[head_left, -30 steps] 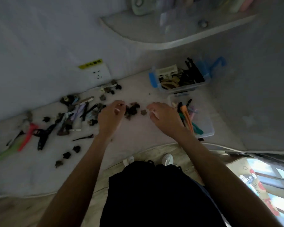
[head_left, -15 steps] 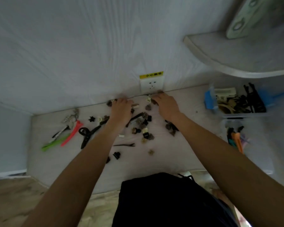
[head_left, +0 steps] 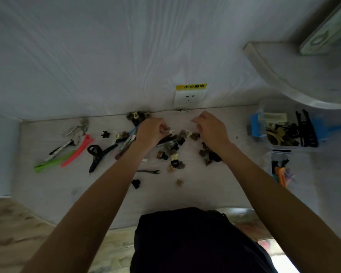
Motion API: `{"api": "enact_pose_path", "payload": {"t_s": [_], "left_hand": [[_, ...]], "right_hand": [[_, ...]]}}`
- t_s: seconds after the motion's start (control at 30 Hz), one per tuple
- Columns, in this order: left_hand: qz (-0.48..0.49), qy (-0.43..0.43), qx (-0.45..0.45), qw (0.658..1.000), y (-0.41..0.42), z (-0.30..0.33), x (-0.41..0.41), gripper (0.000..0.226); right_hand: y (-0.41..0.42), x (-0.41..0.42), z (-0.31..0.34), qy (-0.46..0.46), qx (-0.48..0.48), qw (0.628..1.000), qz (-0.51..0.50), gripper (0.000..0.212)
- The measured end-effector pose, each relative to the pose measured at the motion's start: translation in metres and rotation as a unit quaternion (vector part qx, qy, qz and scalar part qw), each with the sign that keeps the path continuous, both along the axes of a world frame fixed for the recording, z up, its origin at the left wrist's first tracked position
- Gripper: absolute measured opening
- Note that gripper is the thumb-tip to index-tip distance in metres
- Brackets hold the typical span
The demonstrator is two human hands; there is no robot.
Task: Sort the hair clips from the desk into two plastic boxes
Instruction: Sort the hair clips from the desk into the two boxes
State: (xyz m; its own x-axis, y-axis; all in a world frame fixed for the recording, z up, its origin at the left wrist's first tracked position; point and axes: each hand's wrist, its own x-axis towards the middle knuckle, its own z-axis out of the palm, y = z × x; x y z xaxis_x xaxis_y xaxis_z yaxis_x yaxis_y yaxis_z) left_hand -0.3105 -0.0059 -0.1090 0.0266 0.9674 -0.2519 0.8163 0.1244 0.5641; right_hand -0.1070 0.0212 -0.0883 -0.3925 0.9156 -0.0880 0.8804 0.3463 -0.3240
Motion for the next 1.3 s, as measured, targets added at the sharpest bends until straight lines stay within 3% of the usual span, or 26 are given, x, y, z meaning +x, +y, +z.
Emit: {"api": "enact_pose_path", "payload": {"t_s": [0.1,0.3,0.4,0.53,0.67,0.83,1.0,1.3], "left_hand": [[0.004,-0.025,0.024,0.999,-0.008,0.002,-0.003,0.023],[-0.016,-0.095,0.126,0.987,-0.022,0.003,-0.013,0.019],[0.031,-0.137,0.151,0.979,-0.023,0.010,-0.016,0.019],[0.091,-0.172,0.132,0.972,-0.017,0.018,-0.018,0.021],[0.058,-0.142,0.113,0.982,-0.007,0.019,-0.023,0.024],[-0.004,-0.060,0.112,0.992,0.002,0.022,-0.029,0.029],[-0.050,0.038,0.066,0.996,0.006,0.018,-0.037,0.042],[-0.122,0.102,-0.035,0.987,0.013,0.012,-0.033,0.025]], "right_hand": [[0.015,-0.028,0.000,0.016,0.025,0.998,0.047,0.026],[0.024,-0.060,-0.017,-0.090,0.005,0.992,0.084,0.036],[0.021,-0.057,-0.020,-0.118,0.026,0.990,0.067,0.041],[0.020,-0.050,-0.015,-0.153,-0.006,0.986,0.066,0.029],[0.015,-0.037,-0.009,-0.119,-0.022,0.991,0.051,0.037],[0.003,-0.036,0.000,-0.041,0.016,0.991,0.130,0.018],[-0.012,-0.059,-0.006,-0.089,0.031,0.966,0.242,0.033],[-0.015,-0.060,-0.010,-0.157,-0.089,0.958,0.224,0.045]]}}
